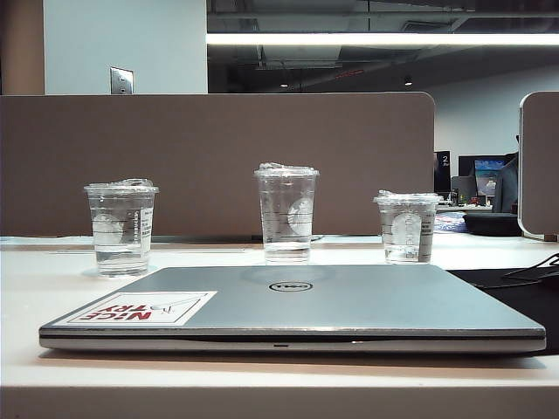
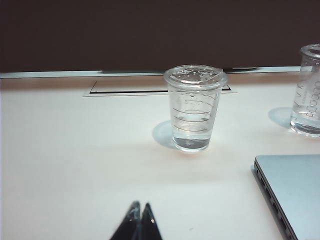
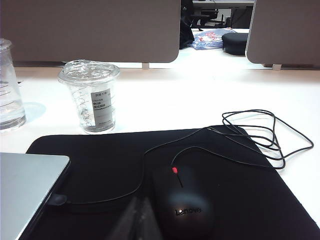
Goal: Pick up the coffee cup on the left and place it on the left side of the laptop.
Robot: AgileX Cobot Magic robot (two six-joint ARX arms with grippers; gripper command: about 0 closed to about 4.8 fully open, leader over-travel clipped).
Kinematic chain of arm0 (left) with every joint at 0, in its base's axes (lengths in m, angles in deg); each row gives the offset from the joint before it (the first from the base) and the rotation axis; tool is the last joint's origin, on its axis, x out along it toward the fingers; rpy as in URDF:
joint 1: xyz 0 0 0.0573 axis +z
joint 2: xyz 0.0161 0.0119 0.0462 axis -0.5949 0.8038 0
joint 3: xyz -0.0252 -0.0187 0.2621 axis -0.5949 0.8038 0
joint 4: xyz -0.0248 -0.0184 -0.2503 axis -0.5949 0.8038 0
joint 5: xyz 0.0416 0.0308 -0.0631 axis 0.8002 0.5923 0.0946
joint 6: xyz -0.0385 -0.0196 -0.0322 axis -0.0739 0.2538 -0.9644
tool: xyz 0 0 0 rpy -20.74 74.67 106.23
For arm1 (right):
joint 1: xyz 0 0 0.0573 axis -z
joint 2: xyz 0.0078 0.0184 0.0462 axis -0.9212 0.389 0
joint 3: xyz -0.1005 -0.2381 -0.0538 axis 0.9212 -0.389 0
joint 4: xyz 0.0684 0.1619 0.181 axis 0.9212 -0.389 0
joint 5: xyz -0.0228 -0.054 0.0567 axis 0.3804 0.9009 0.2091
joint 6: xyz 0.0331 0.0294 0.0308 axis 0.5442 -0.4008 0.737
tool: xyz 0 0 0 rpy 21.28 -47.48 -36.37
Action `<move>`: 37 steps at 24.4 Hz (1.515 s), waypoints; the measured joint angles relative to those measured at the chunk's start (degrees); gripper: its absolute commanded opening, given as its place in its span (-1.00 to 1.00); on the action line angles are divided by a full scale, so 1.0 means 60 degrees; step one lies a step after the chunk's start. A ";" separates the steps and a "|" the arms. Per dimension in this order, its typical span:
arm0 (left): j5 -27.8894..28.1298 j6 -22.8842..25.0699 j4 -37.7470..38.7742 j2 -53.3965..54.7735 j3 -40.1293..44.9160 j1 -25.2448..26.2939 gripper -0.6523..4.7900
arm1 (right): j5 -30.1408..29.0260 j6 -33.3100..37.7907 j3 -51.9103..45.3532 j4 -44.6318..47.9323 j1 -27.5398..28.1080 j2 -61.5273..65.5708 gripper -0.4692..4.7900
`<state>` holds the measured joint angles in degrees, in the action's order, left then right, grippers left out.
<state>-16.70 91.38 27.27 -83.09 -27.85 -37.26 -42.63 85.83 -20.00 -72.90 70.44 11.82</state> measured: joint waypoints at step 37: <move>-0.0007 0.0004 0.0004 0.0000 0.0000 0.0000 -0.78 | -0.0004 0.0000 0.0000 -0.0011 -0.6597 0.1574 -0.84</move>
<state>-16.75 91.41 27.30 -83.09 -27.85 -37.26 -42.66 85.83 -20.00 -72.96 30.86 21.27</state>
